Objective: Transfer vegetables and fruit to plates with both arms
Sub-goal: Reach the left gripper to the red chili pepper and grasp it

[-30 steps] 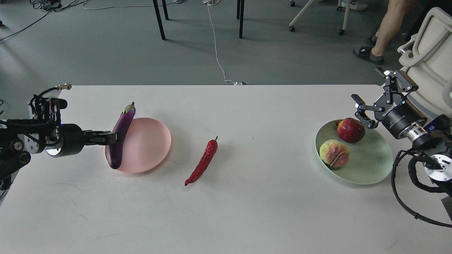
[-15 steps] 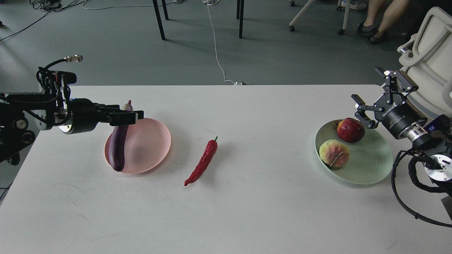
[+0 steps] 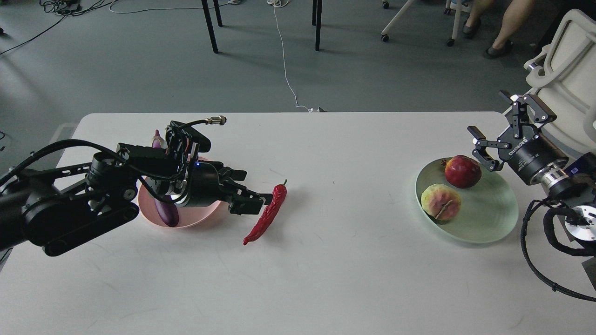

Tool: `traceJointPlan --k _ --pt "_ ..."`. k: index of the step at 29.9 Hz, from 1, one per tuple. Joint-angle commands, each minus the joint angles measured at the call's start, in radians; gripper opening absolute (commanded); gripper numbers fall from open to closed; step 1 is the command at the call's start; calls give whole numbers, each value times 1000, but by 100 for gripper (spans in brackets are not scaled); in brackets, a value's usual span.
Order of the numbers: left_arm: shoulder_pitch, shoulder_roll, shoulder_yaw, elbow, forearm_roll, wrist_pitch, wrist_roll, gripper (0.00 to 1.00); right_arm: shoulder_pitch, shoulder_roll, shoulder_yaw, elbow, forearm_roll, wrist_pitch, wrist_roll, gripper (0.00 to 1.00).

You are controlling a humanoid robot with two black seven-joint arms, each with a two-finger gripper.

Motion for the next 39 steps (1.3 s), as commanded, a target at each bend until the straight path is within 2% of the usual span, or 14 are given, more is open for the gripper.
traceJointPlan --k 1,5,10,14,17,20,23,24,27,28,33,39 --pt "4 -60 34 73 45 2 0 98 0 0 0 0 0 0 0 95" --pt "11 -112 55 139 51 3 2 98 -2 0 0 0 0 0 0 95" --pt "35 -134 57 191 53 10 26 97 -2 0 0 0 0 0 0 95" --pt "51 -143 55 209 51 10 31 92 -3 0 0 0 0 0 0 95" --pt "52 -155 55 209 51 8 34 83 -6 0 0 -2 0 0 0 95" --pt "54 -157 55 209 51 8 35 69 -8 0 0 -2 0 0 0 95" --pt "54 -169 55 209 51 8 35 60 -8 0 0 -2 0 0 0 95" --pt "54 -174 55 209 51 8 37 55 -8 0 0 -2 0 0 0 95" --pt "52 -178 55 209 51 8 69 29 -8 0 0 -2 0 0 0 95" --pt "52 -178 55 209 51 8 78 25 -8 0 0 -2 0 0 0 95" --pt "47 -192 54 208 47 3 84 10 -8 0 0 -2 0 0 0 95" --pt "37 -183 10 193 -2 11 98 9 -8 0 0 -2 0 0 0 95"
